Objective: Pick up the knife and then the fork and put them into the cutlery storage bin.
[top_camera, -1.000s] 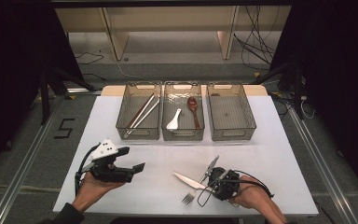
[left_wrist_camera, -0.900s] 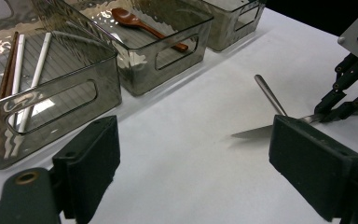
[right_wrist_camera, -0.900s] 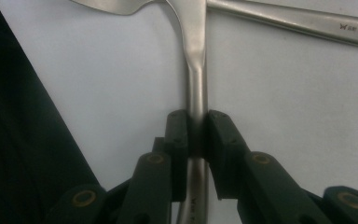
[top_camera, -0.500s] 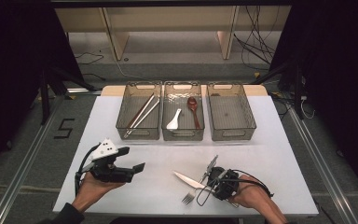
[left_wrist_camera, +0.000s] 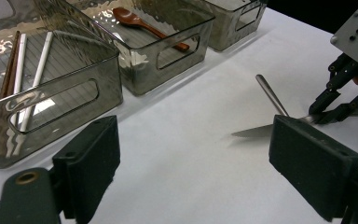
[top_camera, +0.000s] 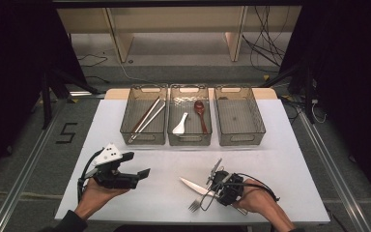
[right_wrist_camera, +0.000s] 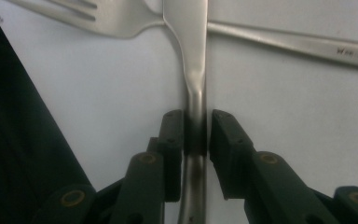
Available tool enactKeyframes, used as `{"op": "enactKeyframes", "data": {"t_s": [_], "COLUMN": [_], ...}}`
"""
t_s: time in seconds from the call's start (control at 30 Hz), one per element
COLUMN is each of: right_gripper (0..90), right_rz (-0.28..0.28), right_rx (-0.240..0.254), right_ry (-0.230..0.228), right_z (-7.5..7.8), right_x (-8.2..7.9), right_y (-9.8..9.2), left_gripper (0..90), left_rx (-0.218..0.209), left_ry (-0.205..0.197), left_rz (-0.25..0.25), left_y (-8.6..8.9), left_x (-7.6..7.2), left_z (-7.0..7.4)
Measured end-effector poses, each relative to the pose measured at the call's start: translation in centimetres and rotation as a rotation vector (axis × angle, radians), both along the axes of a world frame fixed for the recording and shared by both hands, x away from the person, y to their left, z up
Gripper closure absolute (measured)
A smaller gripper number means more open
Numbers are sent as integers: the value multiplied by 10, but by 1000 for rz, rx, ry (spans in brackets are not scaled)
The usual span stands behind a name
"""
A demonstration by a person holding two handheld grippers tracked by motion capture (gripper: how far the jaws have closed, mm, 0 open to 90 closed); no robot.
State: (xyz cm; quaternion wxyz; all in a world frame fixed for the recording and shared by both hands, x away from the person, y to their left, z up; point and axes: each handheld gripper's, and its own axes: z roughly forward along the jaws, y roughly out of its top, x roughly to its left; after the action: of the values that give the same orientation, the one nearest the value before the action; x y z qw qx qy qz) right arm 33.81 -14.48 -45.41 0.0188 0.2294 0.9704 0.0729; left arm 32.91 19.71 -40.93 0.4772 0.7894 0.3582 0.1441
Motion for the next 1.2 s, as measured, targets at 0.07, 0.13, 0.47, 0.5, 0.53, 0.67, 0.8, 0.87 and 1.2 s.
{"op": "enactKeyframes", "data": {"t_s": [0.07, 0.13, 0.47, 0.5, 0.53, 0.67, 0.8, 0.87, 1.2], "right_gripper": [755, 778, 805, 806, 807, 808, 809, 809, 809], "right_rz": [13, 12, 37, 38, 39, 18, -1, -11, -143], "right_rx": [-9, -15, -44, -45, -51, -28, 29, 48, 238], "right_ry": [2, 5, 9, 9, 7, -13, -34, -46, -87], "right_z": [-1, -1, -1, 0, 0, 1, 6, 9, 31], "right_x": [1, 2, 3, 3, 3, 3, 6, 7, 21], "right_y": [2, 5, 9, 9, 9, 9, 3, -1, -27], "left_gripper": [159, 159, 159, 159, 159, 159, 159, 159, 159], "left_rx": [0, 0, -2, -1, -1, -3, -6, -4, -12], "left_ry": [-1, 0, -1, -1, -1, -2, -3, -4, -8], "left_rz": [-1, -1, 1, 1, 1, 1, 4, 3, 9], "left_y": [0, 0, 0, 0, 0, 0, 1, 1, 2], "left_x": [0, 0, 0, 0, 0, 0, 0, 0, 0], "left_z": [0, 0, 0, 0, 0, 0, 1, 0, 1]}}
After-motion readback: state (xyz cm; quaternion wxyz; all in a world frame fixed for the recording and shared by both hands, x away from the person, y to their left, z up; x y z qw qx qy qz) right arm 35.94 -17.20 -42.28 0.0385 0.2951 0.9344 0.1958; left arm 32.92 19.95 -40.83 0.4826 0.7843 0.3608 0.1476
